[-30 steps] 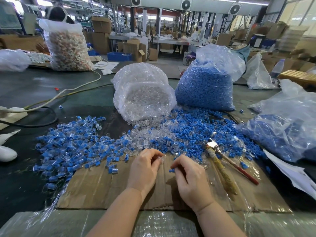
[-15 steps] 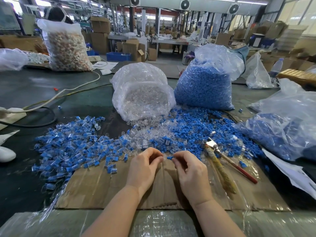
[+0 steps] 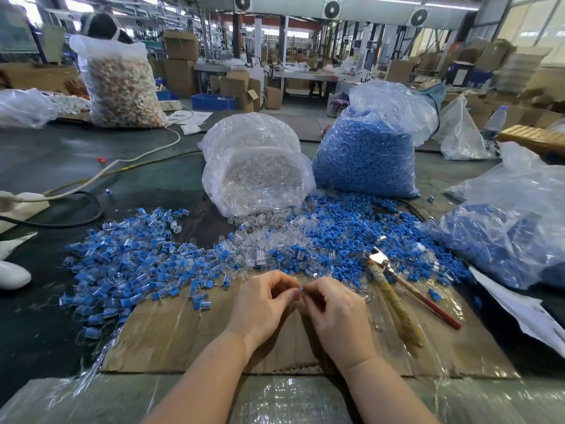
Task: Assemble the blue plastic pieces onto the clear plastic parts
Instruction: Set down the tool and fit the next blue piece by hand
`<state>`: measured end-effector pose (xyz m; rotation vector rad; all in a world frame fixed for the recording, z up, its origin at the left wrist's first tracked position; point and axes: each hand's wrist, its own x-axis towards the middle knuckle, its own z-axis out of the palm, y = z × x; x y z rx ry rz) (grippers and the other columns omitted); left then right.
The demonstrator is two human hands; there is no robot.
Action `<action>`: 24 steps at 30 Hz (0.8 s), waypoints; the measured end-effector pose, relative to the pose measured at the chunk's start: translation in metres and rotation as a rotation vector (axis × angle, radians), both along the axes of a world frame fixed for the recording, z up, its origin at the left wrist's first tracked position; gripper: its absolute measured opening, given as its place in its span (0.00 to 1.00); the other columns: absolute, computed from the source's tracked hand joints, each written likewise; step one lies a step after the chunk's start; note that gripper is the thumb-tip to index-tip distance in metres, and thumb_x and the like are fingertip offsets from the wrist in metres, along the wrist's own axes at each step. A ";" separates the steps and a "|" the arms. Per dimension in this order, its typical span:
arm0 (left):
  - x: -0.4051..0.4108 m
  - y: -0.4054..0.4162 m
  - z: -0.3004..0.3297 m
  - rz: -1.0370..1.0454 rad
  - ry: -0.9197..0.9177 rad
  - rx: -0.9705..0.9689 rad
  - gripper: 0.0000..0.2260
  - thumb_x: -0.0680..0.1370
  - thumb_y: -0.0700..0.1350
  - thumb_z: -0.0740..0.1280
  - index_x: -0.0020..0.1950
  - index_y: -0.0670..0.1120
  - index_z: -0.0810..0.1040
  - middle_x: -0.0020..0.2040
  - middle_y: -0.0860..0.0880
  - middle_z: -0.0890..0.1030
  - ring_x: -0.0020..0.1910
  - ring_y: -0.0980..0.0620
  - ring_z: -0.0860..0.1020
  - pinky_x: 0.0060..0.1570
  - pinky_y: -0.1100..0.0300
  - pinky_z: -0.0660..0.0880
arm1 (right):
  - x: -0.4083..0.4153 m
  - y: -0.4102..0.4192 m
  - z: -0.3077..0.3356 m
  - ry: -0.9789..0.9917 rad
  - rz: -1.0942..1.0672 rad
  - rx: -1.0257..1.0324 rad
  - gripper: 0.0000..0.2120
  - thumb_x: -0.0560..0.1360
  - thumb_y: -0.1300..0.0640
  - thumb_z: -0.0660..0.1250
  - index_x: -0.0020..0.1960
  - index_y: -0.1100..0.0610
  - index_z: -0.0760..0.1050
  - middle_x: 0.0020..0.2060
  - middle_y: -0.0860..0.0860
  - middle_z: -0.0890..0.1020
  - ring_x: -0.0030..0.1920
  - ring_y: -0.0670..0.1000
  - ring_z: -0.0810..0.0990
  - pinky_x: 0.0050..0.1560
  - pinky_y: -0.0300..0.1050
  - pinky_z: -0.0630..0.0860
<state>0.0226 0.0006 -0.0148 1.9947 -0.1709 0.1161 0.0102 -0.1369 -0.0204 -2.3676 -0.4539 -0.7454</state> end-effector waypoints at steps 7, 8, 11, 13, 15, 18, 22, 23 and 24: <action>0.000 -0.001 0.002 0.029 -0.003 0.007 0.07 0.75 0.41 0.68 0.43 0.53 0.78 0.38 0.55 0.81 0.36 0.64 0.78 0.39 0.73 0.73 | 0.000 -0.004 0.003 -0.007 0.038 0.103 0.02 0.72 0.62 0.71 0.45 0.58 0.80 0.38 0.48 0.79 0.37 0.47 0.77 0.39 0.39 0.73; 0.000 -0.001 0.002 0.031 -0.008 0.011 0.06 0.75 0.41 0.68 0.43 0.53 0.78 0.38 0.55 0.81 0.36 0.64 0.78 0.39 0.74 0.72 | 0.000 -0.004 0.003 0.006 0.044 0.100 0.03 0.72 0.62 0.71 0.45 0.58 0.80 0.38 0.48 0.79 0.38 0.47 0.77 0.39 0.39 0.73; 0.000 0.000 0.002 0.031 -0.018 0.001 0.06 0.75 0.40 0.68 0.43 0.52 0.78 0.37 0.55 0.81 0.35 0.65 0.78 0.38 0.75 0.71 | 0.000 -0.004 0.004 0.028 0.031 0.075 0.05 0.71 0.63 0.71 0.46 0.57 0.81 0.39 0.48 0.78 0.39 0.48 0.78 0.41 0.42 0.74; 0.000 0.001 0.002 0.031 -0.014 -0.015 0.06 0.75 0.40 0.68 0.43 0.51 0.78 0.38 0.54 0.81 0.36 0.65 0.78 0.37 0.75 0.71 | 0.000 -0.007 0.007 0.001 -0.036 0.061 0.05 0.70 0.65 0.71 0.46 0.59 0.80 0.39 0.48 0.79 0.40 0.48 0.77 0.43 0.41 0.74; 0.000 0.001 0.002 0.039 -0.013 -0.030 0.06 0.75 0.40 0.68 0.45 0.52 0.77 0.39 0.54 0.81 0.37 0.63 0.78 0.39 0.74 0.72 | 0.002 -0.013 0.012 -0.015 -0.160 0.038 0.07 0.70 0.65 0.71 0.48 0.59 0.80 0.42 0.50 0.79 0.43 0.49 0.77 0.48 0.42 0.74; -0.001 0.001 0.001 0.044 0.000 -0.062 0.08 0.76 0.40 0.66 0.51 0.52 0.75 0.40 0.53 0.81 0.41 0.56 0.80 0.40 0.72 0.74 | 0.005 -0.030 0.022 0.146 -0.436 -0.078 0.15 0.75 0.55 0.66 0.60 0.57 0.74 0.52 0.51 0.78 0.52 0.51 0.76 0.54 0.44 0.70; 0.000 0.001 0.002 0.047 -0.001 -0.065 0.08 0.76 0.39 0.66 0.46 0.53 0.74 0.41 0.53 0.80 0.41 0.58 0.79 0.39 0.74 0.73 | 0.008 -0.062 0.029 0.597 -0.752 -0.366 0.30 0.76 0.36 0.50 0.71 0.53 0.58 0.66 0.57 0.69 0.65 0.57 0.68 0.64 0.56 0.64; 0.000 0.001 0.002 0.046 0.003 -0.069 0.07 0.76 0.39 0.66 0.46 0.52 0.74 0.41 0.52 0.80 0.41 0.58 0.79 0.39 0.74 0.72 | 0.009 -0.070 0.029 0.694 -0.754 -0.395 0.34 0.75 0.33 0.48 0.73 0.53 0.56 0.68 0.58 0.67 0.67 0.58 0.66 0.65 0.58 0.62; 0.000 0.001 0.002 0.047 0.011 -0.080 0.07 0.76 0.38 0.66 0.46 0.51 0.75 0.42 0.51 0.80 0.41 0.58 0.79 0.39 0.74 0.72 | 0.010 -0.076 0.028 0.770 -0.740 -0.423 0.36 0.74 0.30 0.48 0.74 0.53 0.54 0.70 0.57 0.65 0.68 0.59 0.65 0.66 0.60 0.61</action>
